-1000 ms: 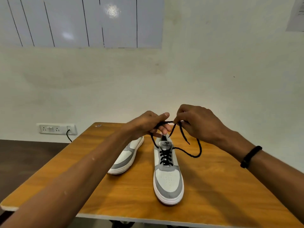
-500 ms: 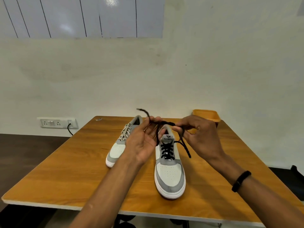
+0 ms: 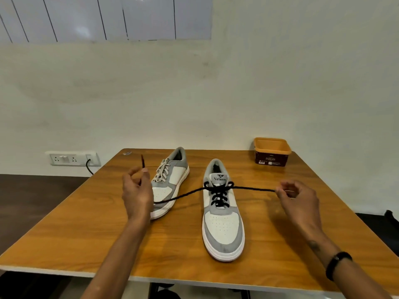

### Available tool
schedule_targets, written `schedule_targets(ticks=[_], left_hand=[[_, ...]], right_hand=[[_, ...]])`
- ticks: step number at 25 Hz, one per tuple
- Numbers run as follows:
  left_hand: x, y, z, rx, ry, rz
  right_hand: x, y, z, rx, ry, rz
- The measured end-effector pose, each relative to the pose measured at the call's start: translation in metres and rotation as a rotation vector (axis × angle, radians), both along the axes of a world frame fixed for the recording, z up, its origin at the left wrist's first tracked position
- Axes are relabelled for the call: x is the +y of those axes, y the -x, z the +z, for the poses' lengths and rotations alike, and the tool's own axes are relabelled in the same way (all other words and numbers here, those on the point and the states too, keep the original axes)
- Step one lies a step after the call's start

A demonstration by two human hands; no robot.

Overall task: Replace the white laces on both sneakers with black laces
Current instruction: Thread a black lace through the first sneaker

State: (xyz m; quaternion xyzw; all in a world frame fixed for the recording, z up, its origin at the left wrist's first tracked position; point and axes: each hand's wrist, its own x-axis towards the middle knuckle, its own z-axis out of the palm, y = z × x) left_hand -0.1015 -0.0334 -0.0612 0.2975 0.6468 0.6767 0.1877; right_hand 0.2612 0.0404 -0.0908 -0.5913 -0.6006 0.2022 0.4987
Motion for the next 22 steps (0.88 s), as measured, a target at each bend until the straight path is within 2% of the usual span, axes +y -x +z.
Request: schedule_targets(ticks=[1,3,5,7,9,12,15,18,22], left_hand=[[-0.001,-0.006,-0.005,0.224,0.082,0.041],[-0.006,-0.026,-0.02,0.637,0.08,0.069],[-0.007,-0.052,-0.037,0.866,-0.009,-0.089],[-0.006,-0.073,-0.052,0.873,-0.085,-0.264],[-0.002,-0.086,-0.059,0.801,-0.185,-0.305],[0.014,-0.094,-0.061,0.74,-0.227,-0.281],[0.035,-0.099,-0.063,0.75,-0.207,-0.242],[0.048,-0.101,-0.061,0.681,-0.226,-0.15],[0.059,-0.092,-0.059,0.679,-0.251,-0.148]], right_hand=[[-0.003,0.007,-0.006,-0.076,0.019,-0.025],[-0.013,0.03,-0.017,-0.274,-0.108,0.053],[-0.02,0.055,-0.025,-0.397,-0.245,0.204],[-0.018,0.072,-0.027,-0.372,-0.267,0.263],[-0.014,0.084,-0.025,-0.281,-0.284,0.26],[-0.008,0.095,-0.028,-0.183,-0.363,0.273],[0.007,0.1,-0.03,-0.093,-0.348,0.24],[0.017,0.098,-0.028,-0.052,-0.319,0.253],[0.016,0.097,-0.031,-0.041,-0.314,0.273]])
